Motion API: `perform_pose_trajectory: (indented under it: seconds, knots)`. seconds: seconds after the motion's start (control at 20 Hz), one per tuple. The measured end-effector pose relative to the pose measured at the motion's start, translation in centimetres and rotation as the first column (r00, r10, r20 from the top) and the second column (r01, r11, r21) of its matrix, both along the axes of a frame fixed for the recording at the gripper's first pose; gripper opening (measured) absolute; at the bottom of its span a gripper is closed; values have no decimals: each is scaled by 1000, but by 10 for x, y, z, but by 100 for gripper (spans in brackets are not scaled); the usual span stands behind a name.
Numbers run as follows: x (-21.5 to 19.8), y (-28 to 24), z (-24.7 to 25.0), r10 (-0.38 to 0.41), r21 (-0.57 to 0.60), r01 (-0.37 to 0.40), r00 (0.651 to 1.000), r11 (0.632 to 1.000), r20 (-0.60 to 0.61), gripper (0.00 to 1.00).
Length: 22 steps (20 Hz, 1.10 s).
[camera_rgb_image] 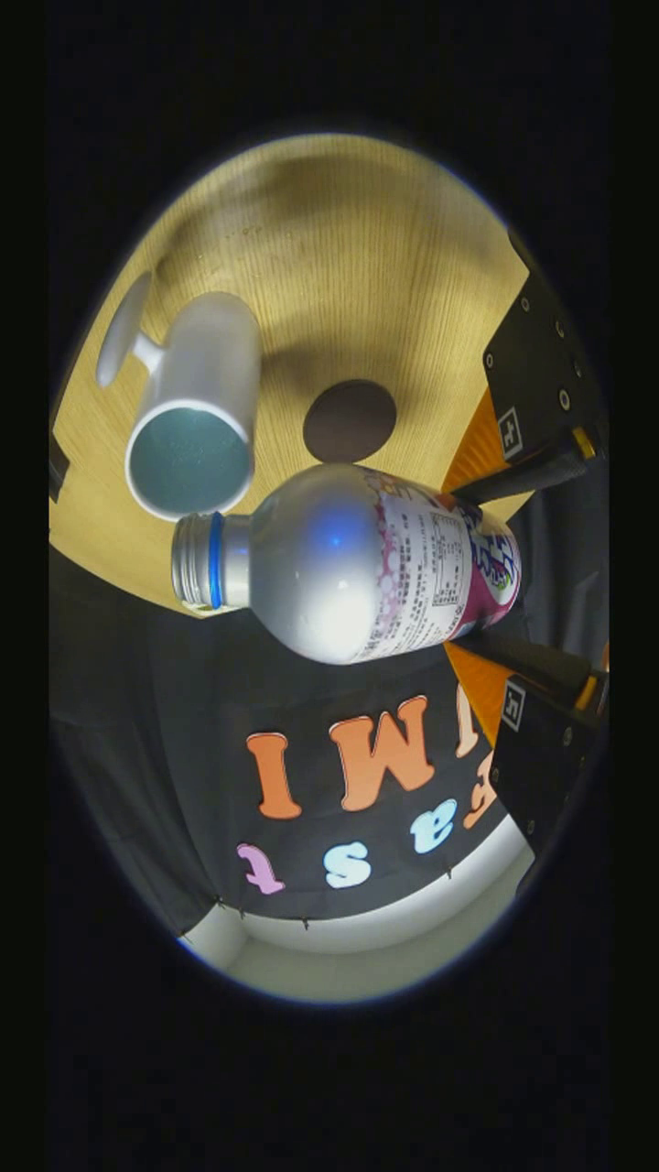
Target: Take the bottle from table, then pour the juice into the cup, finally place the bottle on the coaster
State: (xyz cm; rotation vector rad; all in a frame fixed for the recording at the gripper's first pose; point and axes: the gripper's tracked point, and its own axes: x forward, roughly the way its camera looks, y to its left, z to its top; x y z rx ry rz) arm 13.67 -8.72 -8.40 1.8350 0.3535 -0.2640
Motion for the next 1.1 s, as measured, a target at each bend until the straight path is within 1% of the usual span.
perform_pose_trajectory:
  seconds: [0.6,1.1]
  knots:
    - [5,-4,9,-35,114,36,999,993,-5,72]
    - [6,-3,6,-31,147,35,999,989,-25,72]
